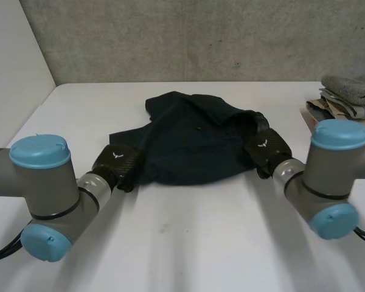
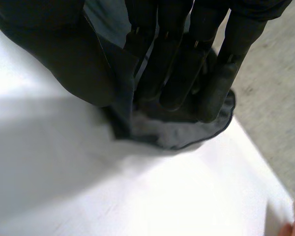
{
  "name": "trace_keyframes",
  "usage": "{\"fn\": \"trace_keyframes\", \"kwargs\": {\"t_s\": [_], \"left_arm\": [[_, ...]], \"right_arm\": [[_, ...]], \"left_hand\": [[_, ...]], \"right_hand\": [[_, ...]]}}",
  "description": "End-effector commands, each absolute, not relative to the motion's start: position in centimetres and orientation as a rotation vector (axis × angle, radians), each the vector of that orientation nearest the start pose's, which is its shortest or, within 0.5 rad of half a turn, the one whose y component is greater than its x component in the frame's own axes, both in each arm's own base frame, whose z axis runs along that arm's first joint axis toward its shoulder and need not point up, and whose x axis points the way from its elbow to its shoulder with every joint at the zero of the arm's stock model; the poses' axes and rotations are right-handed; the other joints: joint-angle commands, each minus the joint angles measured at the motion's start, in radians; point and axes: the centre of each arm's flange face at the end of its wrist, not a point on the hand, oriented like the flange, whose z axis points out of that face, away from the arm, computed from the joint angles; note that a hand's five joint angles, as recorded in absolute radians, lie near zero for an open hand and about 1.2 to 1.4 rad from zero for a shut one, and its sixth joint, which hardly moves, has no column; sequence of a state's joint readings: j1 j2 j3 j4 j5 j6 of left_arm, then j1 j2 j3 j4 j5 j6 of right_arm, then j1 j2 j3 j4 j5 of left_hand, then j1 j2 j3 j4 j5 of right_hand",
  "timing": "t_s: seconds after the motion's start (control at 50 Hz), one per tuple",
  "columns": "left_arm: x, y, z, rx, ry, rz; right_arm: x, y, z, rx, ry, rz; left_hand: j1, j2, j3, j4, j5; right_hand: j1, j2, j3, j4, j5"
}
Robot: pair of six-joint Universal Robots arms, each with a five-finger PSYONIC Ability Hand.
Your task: Fold the laundry.
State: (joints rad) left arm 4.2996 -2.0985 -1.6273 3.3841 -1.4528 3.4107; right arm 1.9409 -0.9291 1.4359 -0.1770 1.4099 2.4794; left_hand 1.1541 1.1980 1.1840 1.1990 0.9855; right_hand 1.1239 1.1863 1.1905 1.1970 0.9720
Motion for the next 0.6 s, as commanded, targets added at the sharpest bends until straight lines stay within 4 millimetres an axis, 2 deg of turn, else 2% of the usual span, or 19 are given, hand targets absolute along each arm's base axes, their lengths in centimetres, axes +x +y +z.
{"fn": "trace_keyframes", "kwargs": {"t_s": [0.02, 0.08, 0.14, 0.16, 0.2, 0.22, 0.28, 0.3, 0.38, 0.48, 0.6], "left_arm": [[-26.6, -23.4, 14.0, 1.123, 2.615, -1.674], [-26.5, -20.8, 13.7, 1.243, 2.628, -1.531], [-26.4, -19.5, 13.4, 1.334, 2.603, -1.456], [-26.4, -19.3, 13.5, 1.356, 2.57, -1.446], [-26.4, -19.8, 13.9, 1.347, 2.53, -1.472], [-26.5, -20.4, 14.3, 1.314, 2.492, -1.517], [-26.6, -21.5, 15.3, 1.23, 2.429, -1.614], [-26.6, -22.4, 16.0, 1.153, 2.382, -1.684], [-26.6, -24.0, 17.1, 1.012, 2.312, -1.791], [-26.7, -25.0, 17.2, 0.948, 2.302, -1.815], [-26.5, -24.8, 16.0, 0.954, 2.368, -1.746]], "right_arm": [[24.2, -27.9, 15.5, -1.475, 2.31, -1.496], [22.7, -26.5, 16.3, -1.553, 2.323, -1.333], [22.1, -26.4, 17.0, -1.586, 2.321, -1.286], [21.8, -26.7, 17.5, -1.588, 2.328, -1.286], [22.0, -27.0, 17.9, -1.573, 2.328, -1.308], [22.3, -27.3, 18.3, -1.535, 2.326, -1.345], [22.7, -27.9, 19.1, -1.443, 2.33, -1.422], [23.0, -28.2, 19.4, -1.385, 2.335, -1.455], [24.4, -28.0, 20.2, -1.305, 2.292, -1.525], [26.2, -28.0, 19.8, -1.271, 2.225, -1.557], [28.2, -29.5, 16.5, -1.287, 2.206, -1.54]], "left_hand": [[0.242, 0.198, 0.212, 0.197, 0.236], [0.242, 0.198, 0.212, 0.197, 0.236], [0.242, 0.198, 0.212, 0.197, 0.236], [0.228, 0.184, 0.198, 0.183, 0.222], [-0.055, -0.099, -0.085, -0.1, -0.061], [-0.321, -0.365, -0.351, -0.366, -0.327], [-0.561, -0.605, -0.591, -0.606, -0.567], [-0.6, -0.644, -0.63, -0.645, -0.606], [-0.618, -0.662, -0.648, -0.663, -0.624], [-0.618, -0.662, -0.648, -0.663, -0.624], [-0.615, -0.659, -0.645, -0.66, -0.621]], "right_hand": [[0.272, 0.21, 0.206, 0.199, 0.25], [0.272, 0.21, 0.206, 0.199, 0.25], [0.272, 0.21, 0.206, 0.199, 0.25], [0.089, 0.026, 0.022, 0.016, 0.066], [-0.162, -0.224, -0.228, -0.235, -0.184], [-0.273, -0.335, -0.34, -0.346, -0.296], [-0.412, -0.474, -0.478, -0.485, -0.434], [-0.572, -0.634, -0.639, -0.645, -0.595], [-0.779, -0.841, -0.845, -0.852, -0.801], [-0.759, -0.821, -0.825, -0.832, -0.781], [-0.641, -0.704, -0.708, -0.715, -0.664]]}}
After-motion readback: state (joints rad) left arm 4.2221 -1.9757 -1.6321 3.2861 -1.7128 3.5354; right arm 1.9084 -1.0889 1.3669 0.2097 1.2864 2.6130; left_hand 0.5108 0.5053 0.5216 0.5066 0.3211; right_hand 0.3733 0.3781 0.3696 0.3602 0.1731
